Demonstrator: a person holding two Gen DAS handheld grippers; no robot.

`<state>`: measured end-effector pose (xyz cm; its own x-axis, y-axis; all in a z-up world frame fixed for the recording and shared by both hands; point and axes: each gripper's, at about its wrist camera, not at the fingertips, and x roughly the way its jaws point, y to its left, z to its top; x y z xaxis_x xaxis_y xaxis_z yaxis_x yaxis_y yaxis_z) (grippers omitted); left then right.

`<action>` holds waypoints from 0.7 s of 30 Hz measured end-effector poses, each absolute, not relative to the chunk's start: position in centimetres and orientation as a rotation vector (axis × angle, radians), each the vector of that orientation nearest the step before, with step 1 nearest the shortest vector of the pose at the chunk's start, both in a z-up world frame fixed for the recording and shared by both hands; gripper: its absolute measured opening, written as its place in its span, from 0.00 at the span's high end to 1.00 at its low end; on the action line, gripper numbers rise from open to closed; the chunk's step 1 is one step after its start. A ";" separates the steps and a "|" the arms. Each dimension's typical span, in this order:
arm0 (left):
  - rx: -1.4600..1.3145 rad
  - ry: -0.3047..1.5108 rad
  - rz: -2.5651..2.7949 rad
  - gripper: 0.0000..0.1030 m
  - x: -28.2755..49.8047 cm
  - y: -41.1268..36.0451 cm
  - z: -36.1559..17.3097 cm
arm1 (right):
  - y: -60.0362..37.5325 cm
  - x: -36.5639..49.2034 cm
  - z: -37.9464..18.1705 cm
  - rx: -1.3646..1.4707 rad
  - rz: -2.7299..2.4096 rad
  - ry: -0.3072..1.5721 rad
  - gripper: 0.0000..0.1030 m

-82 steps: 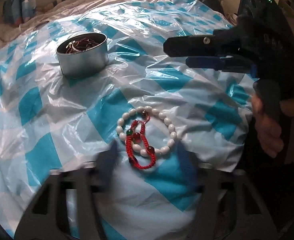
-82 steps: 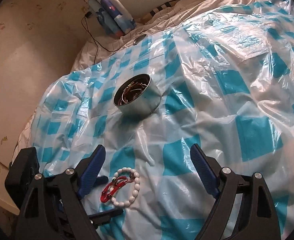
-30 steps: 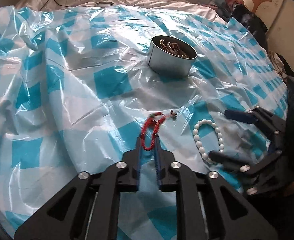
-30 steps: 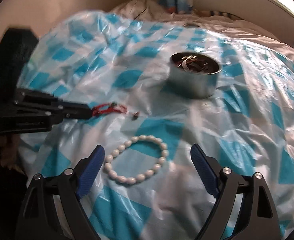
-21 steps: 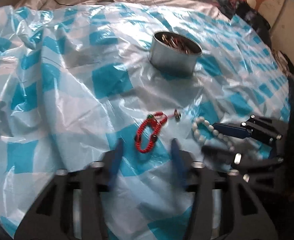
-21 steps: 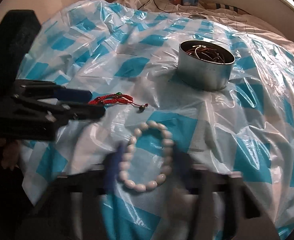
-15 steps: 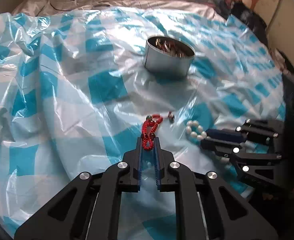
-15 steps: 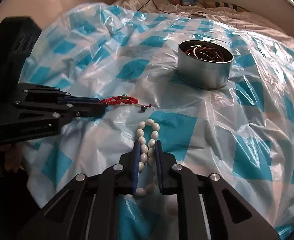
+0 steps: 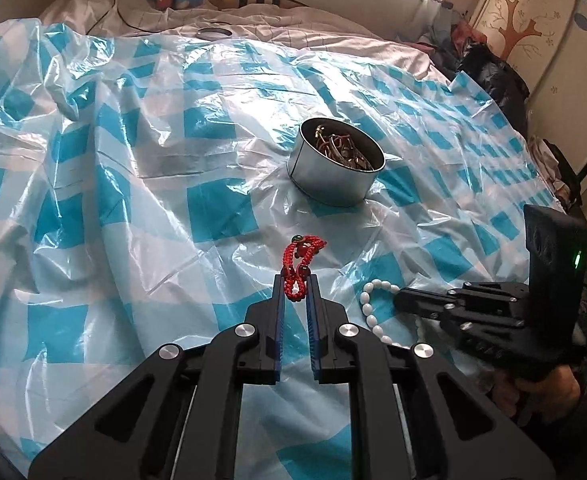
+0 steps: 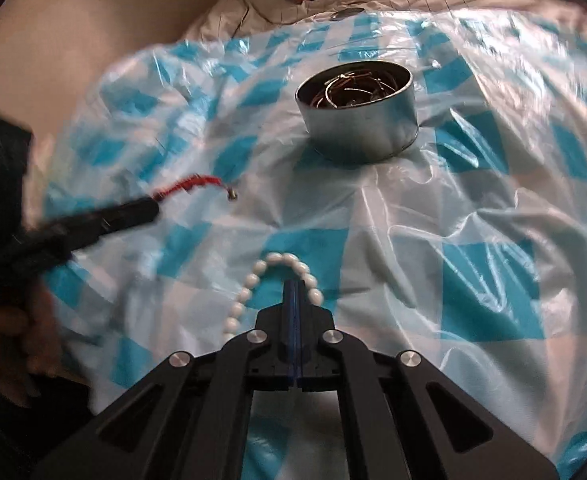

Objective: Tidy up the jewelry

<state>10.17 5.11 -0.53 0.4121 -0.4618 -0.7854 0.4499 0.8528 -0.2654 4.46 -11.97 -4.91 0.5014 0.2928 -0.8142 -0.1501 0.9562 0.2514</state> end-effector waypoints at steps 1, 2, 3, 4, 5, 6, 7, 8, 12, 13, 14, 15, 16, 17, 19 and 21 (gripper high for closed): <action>-0.012 0.994 -0.574 0.91 10.2 5.0 -0.6 | -11.2 4.3 -5.1 0.091 0.255 1.010 0.99; -0.012 0.996 -0.575 0.91 10.2 5.0 -0.6 | -10.8 4.2 -5.2 0.063 0.250 1.006 0.99; -0.012 0.997 -0.575 0.91 10.2 5.0 -0.7 | -10.6 4.1 -5.2 0.044 0.248 1.004 0.99; -0.012 0.998 -0.575 0.91 10.2 4.9 -0.7 | -10.8 4.1 -5.3 0.057 0.251 1.006 0.99; -0.012 0.999 -0.575 0.91 10.2 4.9 -0.7 | -11.2 4.1 -5.4 0.084 0.257 1.011 0.99; -0.013 0.999 -0.576 0.91 10.2 4.9 -0.7 | -11.5 4.2 -5.4 0.112 0.264 1.017 0.99; -0.013 0.999 -0.576 0.91 10.2 4.9 -0.7 | -11.7 4.2 -5.4 0.141 0.284 1.020 0.91; -0.014 1.000 -0.575 0.91 10.2 4.9 -0.8 | -11.8 4.2 -5.3 0.158 0.301 1.015 0.68; -0.011 1.005 -0.575 0.91 10.2 4.8 -0.9 | -10.4 3.0 -3.6 0.035 0.278 0.898 0.30; -0.010 1.006 -0.576 0.91 10.2 4.8 -1.0 | -10.3 2.8 -3.4 0.021 0.265 0.882 0.30; -0.011 1.006 -0.577 0.91 10.2 4.8 -1.0 | -10.4 3.0 -3.4 0.023 0.263 0.876 0.30; -0.012 1.006 -0.577 0.91 10.2 4.8 -0.9 | -10.6 3.0 -3.3 0.029 0.255 0.872 0.30; -0.012 1.006 -0.577 0.91 10.2 4.7 -1.0 | -11.1 3.1 -3.1 0.035 0.227 0.863 0.30; -0.011 1.006 -0.578 0.91 10.2 4.7 -1.0 | -11.5 3.2 -3.0 0.051 0.220 0.862 0.30; -0.010 1.007 -0.580 0.91 10.2 4.6 -1.0 | -12.2 3.5 -3.1 0.079 0.207 0.873 0.30; -0.007 1.009 -0.583 0.91 10.2 4.4 -1.0 | -12.4 4.2 -4.4 0.062 0.164 0.945 0.33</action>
<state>10.23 4.43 -1.02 0.3944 -0.4626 -0.7940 0.4562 0.8486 -0.2678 4.20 -12.41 -4.36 0.5742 0.1668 -0.8016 -0.1130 0.9858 0.1242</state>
